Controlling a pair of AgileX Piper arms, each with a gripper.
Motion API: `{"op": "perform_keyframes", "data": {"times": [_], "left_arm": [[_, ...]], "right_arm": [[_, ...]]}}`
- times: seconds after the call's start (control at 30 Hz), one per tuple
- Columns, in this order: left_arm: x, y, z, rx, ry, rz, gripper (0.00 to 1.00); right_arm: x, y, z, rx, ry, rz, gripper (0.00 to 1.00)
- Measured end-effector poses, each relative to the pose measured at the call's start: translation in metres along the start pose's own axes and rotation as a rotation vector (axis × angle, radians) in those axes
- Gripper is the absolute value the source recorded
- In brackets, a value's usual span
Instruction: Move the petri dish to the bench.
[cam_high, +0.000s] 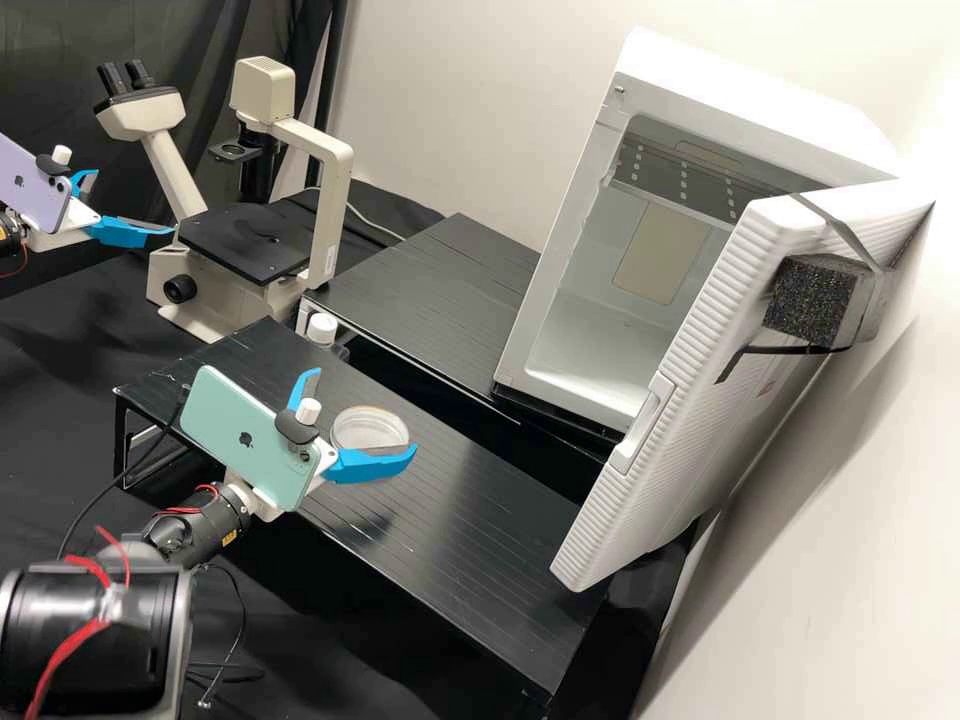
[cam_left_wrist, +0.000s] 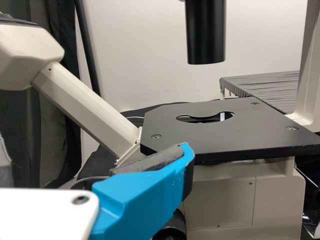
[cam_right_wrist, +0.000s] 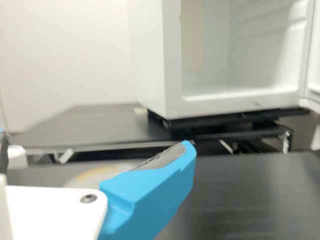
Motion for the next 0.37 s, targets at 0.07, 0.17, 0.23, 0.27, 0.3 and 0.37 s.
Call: {"op": "perform_keyframes", "data": {"times": [0.07, 0.17, 0.23, 0.27, 0.3, 0.37], "left_arm": [[0.0000, 0.0000, 0.0000, 0.000, 0.000, 0.000, 1.00], [0.0000, 0.0000, 0.0000, 0.000, 0.000, 0.000, 1.00], [0.0000, 0.0000, 0.0000, 0.000, 0.000, 0.000, 1.00], [0.0000, 0.0000, 0.0000, 0.000, 0.000, 0.000, 1.00], [0.0000, 0.0000, 0.0000, 0.000, 0.000, 0.000, 1.00], [0.0000, 0.0000, 0.0000, 0.000, 0.000, 0.000, 1.00]], "right_arm": [[-0.0031, 0.0027, -0.0045, 0.014, 0.035, 0.000, 1.00], [-0.0060, 0.0039, -0.0086, 0.039, 0.067, -0.009, 1.00], [-0.0066, 0.0023, -0.0100, 0.052, 0.077, -0.022, 1.00], [-0.0064, 0.0007, -0.0105, 0.065, 0.083, -0.031, 1.00], [-0.0061, -0.0003, -0.0106, 0.078, 0.083, -0.036, 1.00], [-0.0052, -0.0034, -0.0104, 0.105, 0.082, -0.051, 1.00]]}}
